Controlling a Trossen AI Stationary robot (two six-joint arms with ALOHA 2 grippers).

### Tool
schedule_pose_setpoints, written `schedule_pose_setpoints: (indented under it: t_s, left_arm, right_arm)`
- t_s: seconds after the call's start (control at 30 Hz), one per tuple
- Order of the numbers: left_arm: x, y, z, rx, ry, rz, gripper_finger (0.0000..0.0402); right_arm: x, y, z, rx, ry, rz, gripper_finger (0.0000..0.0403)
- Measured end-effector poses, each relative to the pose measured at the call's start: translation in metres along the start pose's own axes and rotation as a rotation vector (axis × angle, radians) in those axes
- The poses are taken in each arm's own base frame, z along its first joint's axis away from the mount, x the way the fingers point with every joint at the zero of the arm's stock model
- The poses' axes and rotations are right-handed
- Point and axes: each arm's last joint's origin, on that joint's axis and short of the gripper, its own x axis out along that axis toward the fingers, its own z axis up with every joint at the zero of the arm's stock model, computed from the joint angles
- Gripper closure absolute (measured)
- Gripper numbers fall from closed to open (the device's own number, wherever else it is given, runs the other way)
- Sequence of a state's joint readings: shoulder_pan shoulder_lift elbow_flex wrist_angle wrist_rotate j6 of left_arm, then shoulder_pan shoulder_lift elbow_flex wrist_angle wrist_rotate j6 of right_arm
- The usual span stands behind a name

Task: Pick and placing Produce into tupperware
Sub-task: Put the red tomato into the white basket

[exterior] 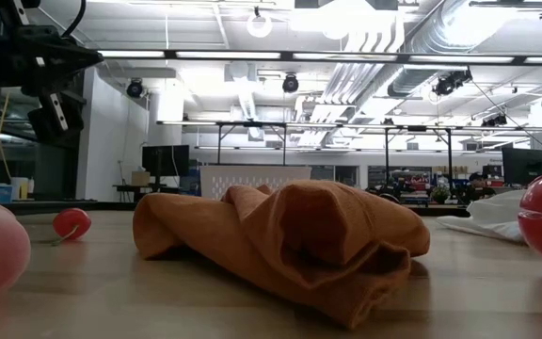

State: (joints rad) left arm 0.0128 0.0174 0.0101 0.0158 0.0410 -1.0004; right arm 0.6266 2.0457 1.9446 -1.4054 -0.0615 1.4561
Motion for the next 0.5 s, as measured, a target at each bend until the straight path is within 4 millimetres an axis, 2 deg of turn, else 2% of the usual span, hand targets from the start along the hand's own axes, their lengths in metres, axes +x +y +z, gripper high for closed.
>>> schedule_pose_setpoints:
  t_s: [0.33,0.5]
  left_arm:
    - [0.000,0.000,0.000,0.001,0.000,0.000,0.0401]
    - [0.000,0.000,0.000,0.001,0.000,0.000,0.0401]
  right_arm:
    - [0.005,-0.004,0.000,-0.086,-0.022,-0.050,0.0153]
    - [0.020,-0.009,0.001,-0.092,-0.008,-0.097,0.0128]
